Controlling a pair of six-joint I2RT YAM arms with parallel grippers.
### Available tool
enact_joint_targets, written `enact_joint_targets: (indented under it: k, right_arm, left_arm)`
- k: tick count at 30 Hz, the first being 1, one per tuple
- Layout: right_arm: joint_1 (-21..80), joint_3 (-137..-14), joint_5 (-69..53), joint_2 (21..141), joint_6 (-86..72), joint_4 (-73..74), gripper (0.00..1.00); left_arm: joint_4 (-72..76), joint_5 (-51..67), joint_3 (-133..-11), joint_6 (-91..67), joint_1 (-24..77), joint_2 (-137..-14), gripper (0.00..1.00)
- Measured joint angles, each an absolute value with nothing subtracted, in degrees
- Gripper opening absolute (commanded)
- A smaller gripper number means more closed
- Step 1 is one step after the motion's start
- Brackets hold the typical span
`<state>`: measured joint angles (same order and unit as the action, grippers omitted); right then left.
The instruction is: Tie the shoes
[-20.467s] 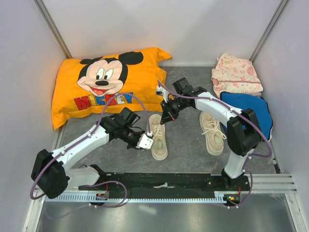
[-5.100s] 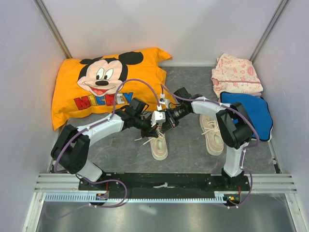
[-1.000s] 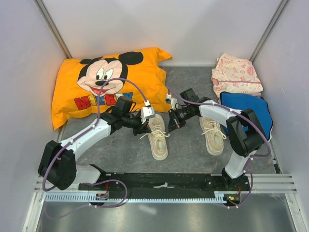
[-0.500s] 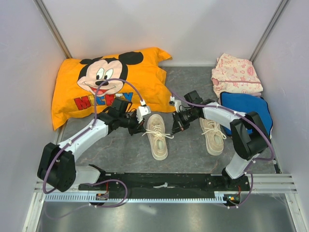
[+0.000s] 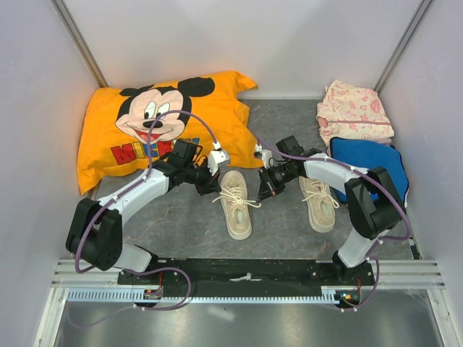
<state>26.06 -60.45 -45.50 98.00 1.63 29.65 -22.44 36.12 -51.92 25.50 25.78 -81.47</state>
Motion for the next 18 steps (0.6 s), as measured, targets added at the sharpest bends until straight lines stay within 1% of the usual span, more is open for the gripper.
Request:
enact_joint_targets:
  k: [2,3,6,12,15,16,17,18]
  right_arm:
    - [26.06,-60.45,-45.56,98.00,1.56,29.65,0.00]
    - [26.06,-60.45,-45.60,98.00,1.54,29.65,0.00]
    - [26.00,-60.47,-45.87,98.00,1.50,29.67,0.00]
    - [26.00,-60.47,-46.46,98.00,1.54,29.91,0.00]
    - [26.00,-60.53,-46.68,98.02,1.78,30.68,0.01]
    - [26.00,-60.64,-46.72,98.08,1.87,30.94,0.03]
    - [26.00,-60.82,-46.83,98.24,2.07,31.16,0.12]
    - [26.00,-61.06,-46.94,98.43,2.33,31.46,0.16]
  left_arm:
    - [-22.13,36.14,-51.92,25.28,25.78,-81.60,0.32]
    - [-22.04,36.27,-51.92,25.26,25.78,-81.60,0.39]
    - [-21.08,36.95,-51.44,25.47,25.65,-80.79,0.44]
    - [-20.71,37.87,-47.92,26.59,24.82,-74.22,0.49]
    - [-20.62,37.87,-46.68,27.00,23.77,-71.64,0.49]
    - [-20.82,37.93,-46.28,27.38,23.44,-70.81,0.49]
    - [-20.99,38.37,-45.95,28.34,23.20,-70.02,0.49]
    - [-21.23,39.35,-45.60,29.61,23.00,-69.21,0.48]
